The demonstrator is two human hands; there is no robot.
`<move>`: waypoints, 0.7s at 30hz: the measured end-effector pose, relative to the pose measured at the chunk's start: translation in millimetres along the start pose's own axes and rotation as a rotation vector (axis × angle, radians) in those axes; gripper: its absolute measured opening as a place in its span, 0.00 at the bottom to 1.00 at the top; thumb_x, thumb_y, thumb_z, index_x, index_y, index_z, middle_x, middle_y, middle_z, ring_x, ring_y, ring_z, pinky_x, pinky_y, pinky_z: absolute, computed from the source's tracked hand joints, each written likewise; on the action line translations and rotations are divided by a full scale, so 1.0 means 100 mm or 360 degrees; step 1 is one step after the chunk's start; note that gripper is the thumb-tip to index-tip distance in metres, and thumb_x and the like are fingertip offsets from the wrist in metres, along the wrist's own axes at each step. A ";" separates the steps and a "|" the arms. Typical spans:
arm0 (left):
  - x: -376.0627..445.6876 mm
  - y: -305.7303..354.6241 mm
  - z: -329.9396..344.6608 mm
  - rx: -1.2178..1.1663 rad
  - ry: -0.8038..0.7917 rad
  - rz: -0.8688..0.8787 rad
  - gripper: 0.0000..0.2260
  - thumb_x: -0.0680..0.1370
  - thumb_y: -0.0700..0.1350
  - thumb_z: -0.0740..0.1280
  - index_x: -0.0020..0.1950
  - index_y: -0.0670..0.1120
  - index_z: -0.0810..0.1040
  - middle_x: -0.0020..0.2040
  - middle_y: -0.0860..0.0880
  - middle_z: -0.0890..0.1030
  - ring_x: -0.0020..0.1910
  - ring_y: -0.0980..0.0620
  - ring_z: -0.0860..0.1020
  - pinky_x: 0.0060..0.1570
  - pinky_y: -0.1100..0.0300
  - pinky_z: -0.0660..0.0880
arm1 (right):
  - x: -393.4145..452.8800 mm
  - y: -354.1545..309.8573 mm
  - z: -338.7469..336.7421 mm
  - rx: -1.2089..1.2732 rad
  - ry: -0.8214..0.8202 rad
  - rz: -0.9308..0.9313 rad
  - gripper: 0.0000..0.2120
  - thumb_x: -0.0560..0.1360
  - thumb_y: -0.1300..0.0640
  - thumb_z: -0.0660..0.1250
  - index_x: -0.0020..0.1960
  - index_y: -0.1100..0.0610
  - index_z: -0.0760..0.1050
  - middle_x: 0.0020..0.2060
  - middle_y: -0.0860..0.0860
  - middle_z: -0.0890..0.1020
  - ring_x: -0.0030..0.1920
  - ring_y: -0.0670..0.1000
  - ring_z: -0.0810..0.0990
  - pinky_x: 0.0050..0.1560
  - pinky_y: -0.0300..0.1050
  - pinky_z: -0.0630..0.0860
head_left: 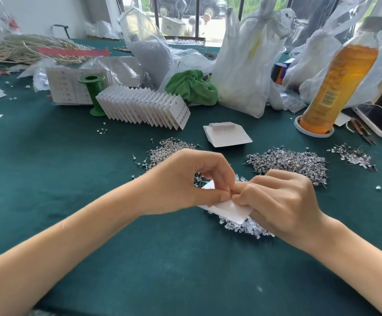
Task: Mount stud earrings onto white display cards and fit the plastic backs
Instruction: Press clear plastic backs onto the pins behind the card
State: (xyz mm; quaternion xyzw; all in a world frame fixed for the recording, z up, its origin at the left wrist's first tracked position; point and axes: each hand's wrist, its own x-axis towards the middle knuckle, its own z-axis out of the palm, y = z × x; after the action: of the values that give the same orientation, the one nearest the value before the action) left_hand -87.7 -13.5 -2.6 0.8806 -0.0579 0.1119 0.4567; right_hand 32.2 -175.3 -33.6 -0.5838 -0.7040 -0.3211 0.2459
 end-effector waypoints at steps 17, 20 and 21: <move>-0.03 -0.26 -0.08 0.0908 0.0582 0.0217 0.38 0.71 0.57 0.71 0.75 0.45 0.60 0.69 0.51 0.66 0.69 0.54 0.64 0.70 0.57 0.61 | 0.54 0.15 0.11 0.1716 -0.0056 0.1559 0.10 0.67 0.55 0.73 0.49 0.50 0.80 0.42 0.49 0.86 0.34 0.44 0.84 0.28 0.34 0.76; -0.02 -0.30 -0.12 0.1036 0.0696 0.0208 0.35 0.71 0.57 0.69 0.72 0.41 0.65 0.65 0.46 0.72 0.63 0.50 0.69 0.65 0.55 0.65 | 0.59 0.14 0.25 0.1965 -0.0102 0.1663 0.07 0.71 0.60 0.71 0.48 0.52 0.80 0.40 0.47 0.86 0.38 0.45 0.85 0.32 0.35 0.78; -0.02 -0.31 -0.14 0.1039 0.0711 0.0184 0.35 0.71 0.57 0.69 0.72 0.41 0.65 0.63 0.46 0.73 0.62 0.50 0.70 0.64 0.56 0.66 | 0.62 0.14 0.27 0.1973 -0.0136 0.1676 0.06 0.72 0.59 0.71 0.48 0.52 0.80 0.40 0.46 0.86 0.38 0.45 0.84 0.32 0.36 0.79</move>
State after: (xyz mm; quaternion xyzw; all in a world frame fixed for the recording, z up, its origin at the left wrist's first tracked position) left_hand -85.5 16.2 -19.9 0.9288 0.0320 0.3386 0.1471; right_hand 34.8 -112.2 -4.7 -0.6078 -0.3958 0.3071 0.6161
